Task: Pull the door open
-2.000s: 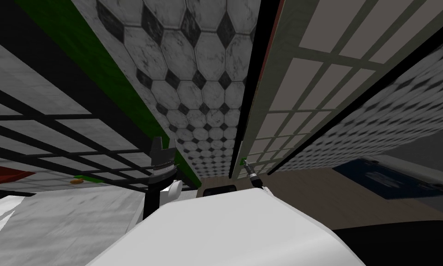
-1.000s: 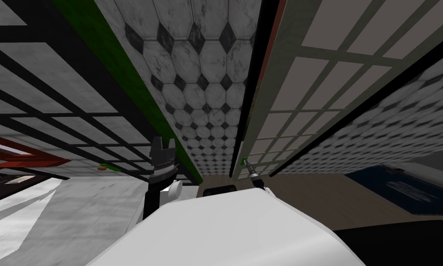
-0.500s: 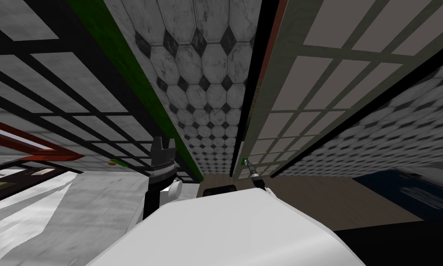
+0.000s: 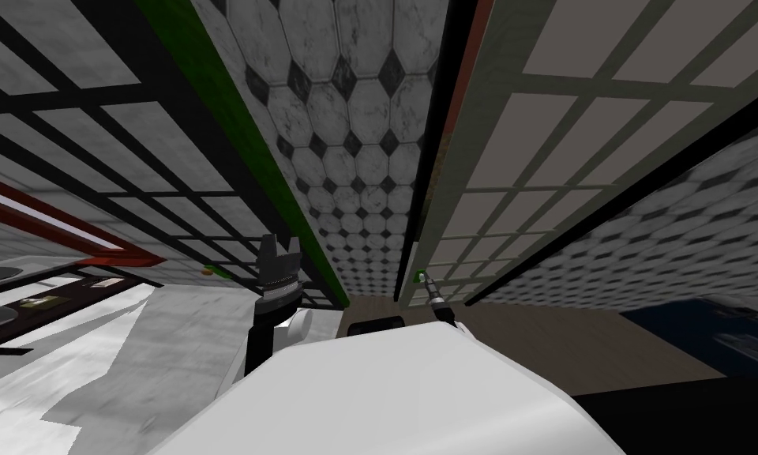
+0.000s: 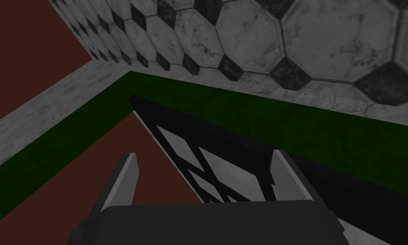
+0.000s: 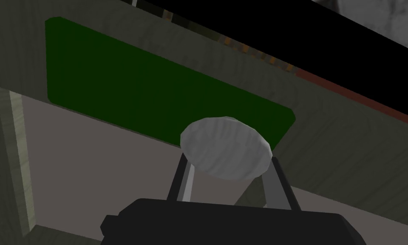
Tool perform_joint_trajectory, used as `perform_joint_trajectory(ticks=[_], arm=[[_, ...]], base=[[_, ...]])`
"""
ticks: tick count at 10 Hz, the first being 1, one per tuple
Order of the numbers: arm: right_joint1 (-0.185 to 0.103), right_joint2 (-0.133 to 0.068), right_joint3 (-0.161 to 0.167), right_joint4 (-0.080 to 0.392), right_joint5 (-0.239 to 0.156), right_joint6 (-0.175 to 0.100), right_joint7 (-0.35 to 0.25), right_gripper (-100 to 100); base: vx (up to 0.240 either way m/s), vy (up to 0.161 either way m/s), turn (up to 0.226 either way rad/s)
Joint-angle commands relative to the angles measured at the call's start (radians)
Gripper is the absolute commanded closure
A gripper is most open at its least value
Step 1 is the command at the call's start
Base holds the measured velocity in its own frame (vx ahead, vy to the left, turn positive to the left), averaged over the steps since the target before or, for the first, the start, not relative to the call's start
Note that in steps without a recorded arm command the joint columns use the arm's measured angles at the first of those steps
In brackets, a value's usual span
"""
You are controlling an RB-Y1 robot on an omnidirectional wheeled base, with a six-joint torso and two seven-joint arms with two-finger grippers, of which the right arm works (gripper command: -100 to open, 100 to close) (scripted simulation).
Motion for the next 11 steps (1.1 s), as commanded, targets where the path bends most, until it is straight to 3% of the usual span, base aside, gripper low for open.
perform_joint_trajectory(ticks=[1,5,8,10,11], arm=[[0.001,0.005,0.013,-0.004,-0.007,-0.003,-0.028,100],[0.008,-0.009,0.04,-0.007,-0.066,0.001,-0.137,100],[0.01,-0.013,0.049,-0.008,-0.086,0.002,-0.194,100],[0.015,-0.022,0.067,-0.01,-0.126,0.004,-0.26,100],[0.015,-0.022,0.067,-0.01,-0.126,0.004,-0.277,100]], base=[[-0.025,-0.001,0.03],[-0.033,-0.01,0.077],[-0.031,-0.009,0.049],[-0.039,-0.014,0.104],[-0.036,-0.013,0.029]])
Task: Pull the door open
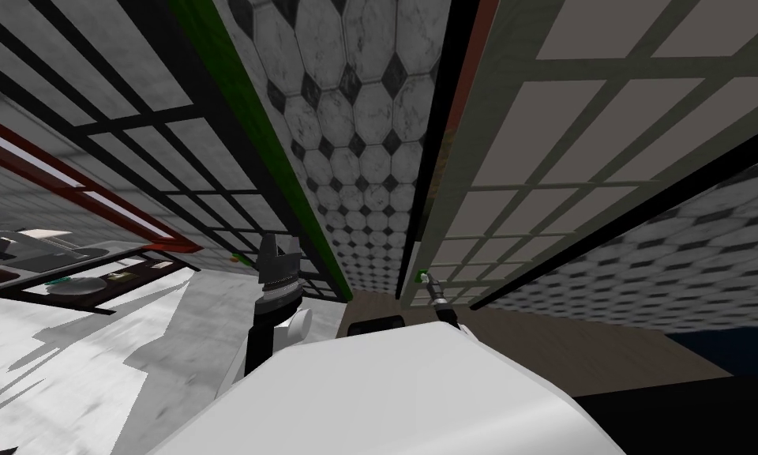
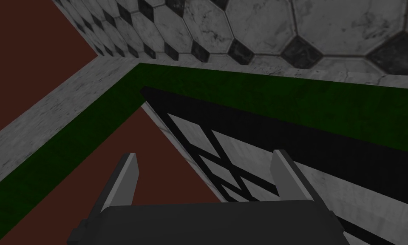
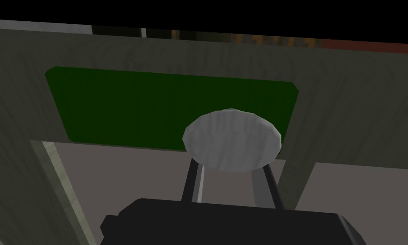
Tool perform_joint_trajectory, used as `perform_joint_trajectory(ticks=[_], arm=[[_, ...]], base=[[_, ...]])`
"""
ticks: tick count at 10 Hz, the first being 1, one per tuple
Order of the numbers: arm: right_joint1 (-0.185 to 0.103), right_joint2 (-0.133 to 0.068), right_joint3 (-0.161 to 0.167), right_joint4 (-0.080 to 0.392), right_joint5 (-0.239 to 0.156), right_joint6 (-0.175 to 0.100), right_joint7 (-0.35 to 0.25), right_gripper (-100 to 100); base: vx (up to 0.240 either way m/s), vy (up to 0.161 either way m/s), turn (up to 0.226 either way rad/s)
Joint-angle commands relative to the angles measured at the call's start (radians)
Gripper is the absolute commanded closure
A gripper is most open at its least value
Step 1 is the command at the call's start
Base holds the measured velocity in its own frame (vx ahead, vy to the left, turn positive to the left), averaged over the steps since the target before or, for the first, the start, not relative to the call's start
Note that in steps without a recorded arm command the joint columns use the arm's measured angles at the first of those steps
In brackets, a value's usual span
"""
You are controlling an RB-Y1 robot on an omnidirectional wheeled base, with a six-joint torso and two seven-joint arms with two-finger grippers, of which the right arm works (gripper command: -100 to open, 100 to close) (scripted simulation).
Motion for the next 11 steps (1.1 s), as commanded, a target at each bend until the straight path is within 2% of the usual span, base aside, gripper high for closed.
perform_joint_trajectory(ticks=[1,2,4,5,8,9,10,11], arm=[[0.009,0.007,0.025,-0.026,-0.018,-0.001,-0.05,100],[0.009,0.007,0.025,-0.026,-0.018,-0.001,-0.06,100],[0.014,-0.002,0.043,-0.028,-0.058,0.001,-0.124,100],[0.014,-0.002,0.043,-0.028,-0.058,0.001,-0.143,100],[0.019,-0.011,0.061,-0.03,-0.098,0.004,-0.221,100],[0.019,-0.011,0.061,-0.03,-0.098,0.004,-0.226,100],[0.021,-0.015,0.07,-0.031,-0.117,0.005,-0.265,100],[0.021,-0.015,0.07,-0.031,-0.117,0.005,-0.268,100]], base=[[-0.036,-0.004,0.085],[-0.022,-0.01,0.037],[-0.039,-0.01,0.09],[-0.038,-0.019,0.05],[-0.029,-0.006,0.059],[-0.021,-0.014,0.033],[-0.033,-0.008,0.073],[-0.029,-0.004,0.045]])
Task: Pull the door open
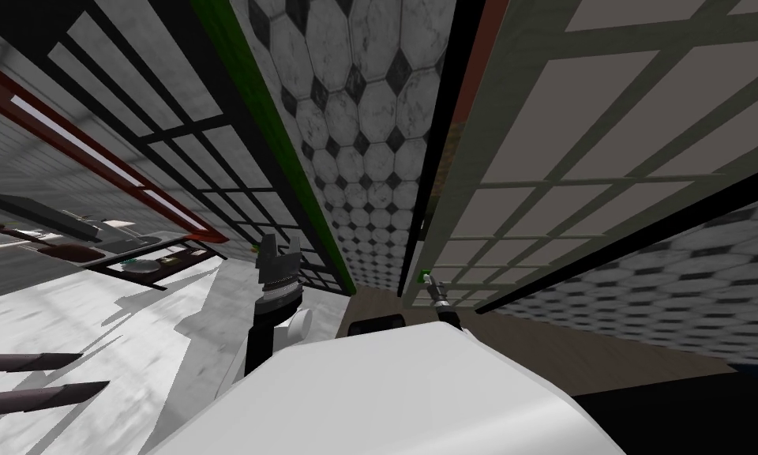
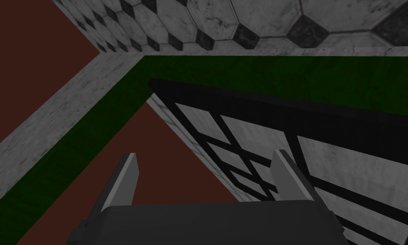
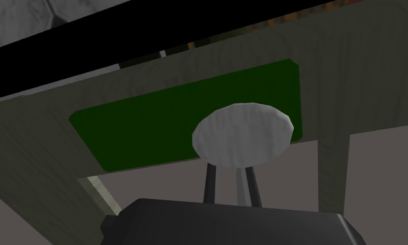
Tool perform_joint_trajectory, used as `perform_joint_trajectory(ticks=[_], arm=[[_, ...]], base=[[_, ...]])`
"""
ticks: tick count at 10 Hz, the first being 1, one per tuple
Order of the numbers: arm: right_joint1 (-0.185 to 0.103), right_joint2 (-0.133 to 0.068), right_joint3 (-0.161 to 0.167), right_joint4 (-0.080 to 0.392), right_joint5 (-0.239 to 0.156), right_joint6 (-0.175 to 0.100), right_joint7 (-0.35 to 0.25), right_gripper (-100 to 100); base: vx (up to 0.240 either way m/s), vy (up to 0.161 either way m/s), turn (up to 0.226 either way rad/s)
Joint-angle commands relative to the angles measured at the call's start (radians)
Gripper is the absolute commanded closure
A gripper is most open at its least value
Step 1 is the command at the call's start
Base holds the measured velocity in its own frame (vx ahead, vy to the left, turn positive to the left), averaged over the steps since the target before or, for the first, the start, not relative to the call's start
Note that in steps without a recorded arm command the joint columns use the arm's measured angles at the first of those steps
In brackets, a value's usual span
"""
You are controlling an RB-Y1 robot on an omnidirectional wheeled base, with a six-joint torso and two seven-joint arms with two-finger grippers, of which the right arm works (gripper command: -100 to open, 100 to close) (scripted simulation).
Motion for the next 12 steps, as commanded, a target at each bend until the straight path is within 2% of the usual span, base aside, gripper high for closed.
perform_joint_trajectory(ticks=[1,2,3,5,6,7,12], arm=[[-0.005,0.005,0.023,-0.021,-0.017,-0.01,-0.05,100],[-0.002,0.001,0.032,-0.022,-0.036,-0.009,-0.077,100],[-0.002,0.001,0.032,-0.022,-0.036,-0.009,-0.093,100],[0.003,-0.007,0.049,-0.024,-0.075,-0.007,-0.158,100],[0.003,-0.007,0.049,-0.024,-0.075,-0.007,-0.176,100],[0.0,-0.012,0.041,0.017,-0.091,-0.002,-0.198,-100],[0.001,0.0,0.051,0.003,-0.124,0.008,-0.278,-100]], base=[[-0.032,-0.012,0.062],[-0.05,-0.014,0.124],[-0.04,-0.009,0.048],[-0.047,-0.017,0.093],[-0.036,-0.009,0.045],[-0.041,-0.027,0.012],[-0.058,-0.001,0.051]])
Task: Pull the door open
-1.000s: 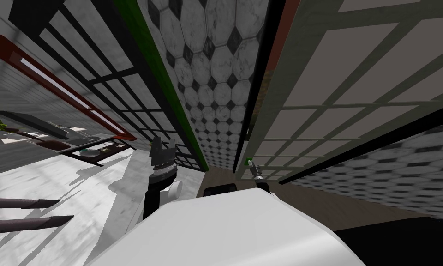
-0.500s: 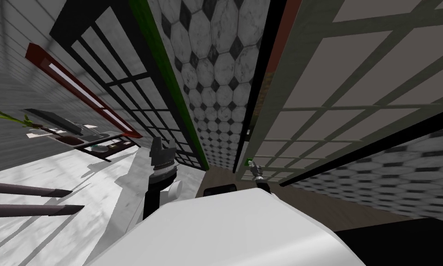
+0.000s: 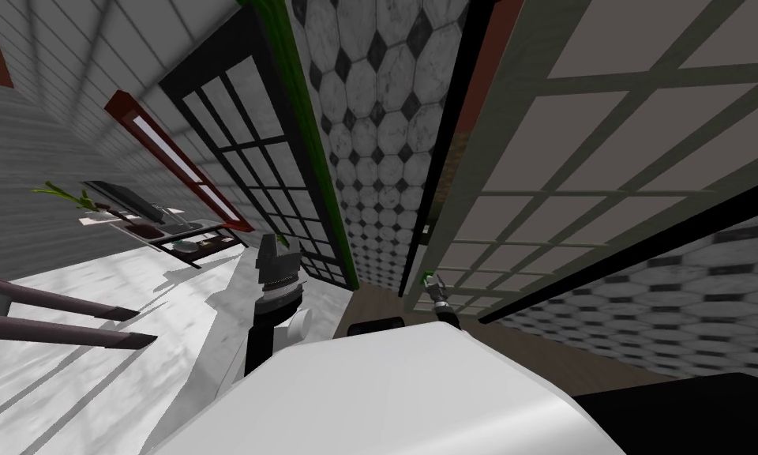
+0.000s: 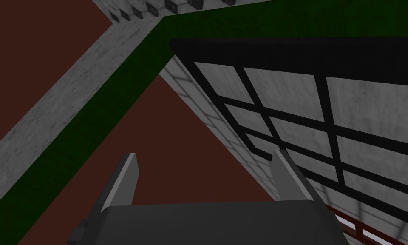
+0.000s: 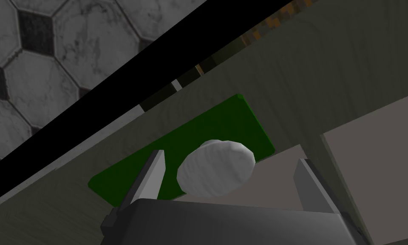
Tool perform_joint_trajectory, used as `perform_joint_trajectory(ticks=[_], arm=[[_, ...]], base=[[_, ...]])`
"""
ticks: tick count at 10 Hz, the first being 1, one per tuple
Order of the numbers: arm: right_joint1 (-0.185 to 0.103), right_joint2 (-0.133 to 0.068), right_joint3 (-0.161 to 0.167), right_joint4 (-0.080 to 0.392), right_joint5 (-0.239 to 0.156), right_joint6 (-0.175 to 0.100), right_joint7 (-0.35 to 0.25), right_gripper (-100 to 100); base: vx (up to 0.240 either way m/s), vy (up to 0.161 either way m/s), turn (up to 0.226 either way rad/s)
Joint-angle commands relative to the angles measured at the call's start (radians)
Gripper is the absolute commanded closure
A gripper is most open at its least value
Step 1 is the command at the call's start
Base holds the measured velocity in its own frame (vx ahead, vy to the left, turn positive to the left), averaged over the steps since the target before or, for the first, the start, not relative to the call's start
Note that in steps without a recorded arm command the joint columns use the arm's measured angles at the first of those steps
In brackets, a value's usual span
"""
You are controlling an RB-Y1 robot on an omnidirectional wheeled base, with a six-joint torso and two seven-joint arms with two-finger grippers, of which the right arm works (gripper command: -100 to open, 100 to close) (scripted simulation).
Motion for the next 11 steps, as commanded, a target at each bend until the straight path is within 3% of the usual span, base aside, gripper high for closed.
perform_joint_trajectory(ticks=[1,11], arm=[[0.004,0.007,0.005,-0.015,-0.015,0.011,-0.038,-100],[0.006,0.048,0.038,-0.061,-0.128,0.044,-0.306,-100]], base=[[-0.051,0.014,0.055],[-0.081,-0.016,0.06]])
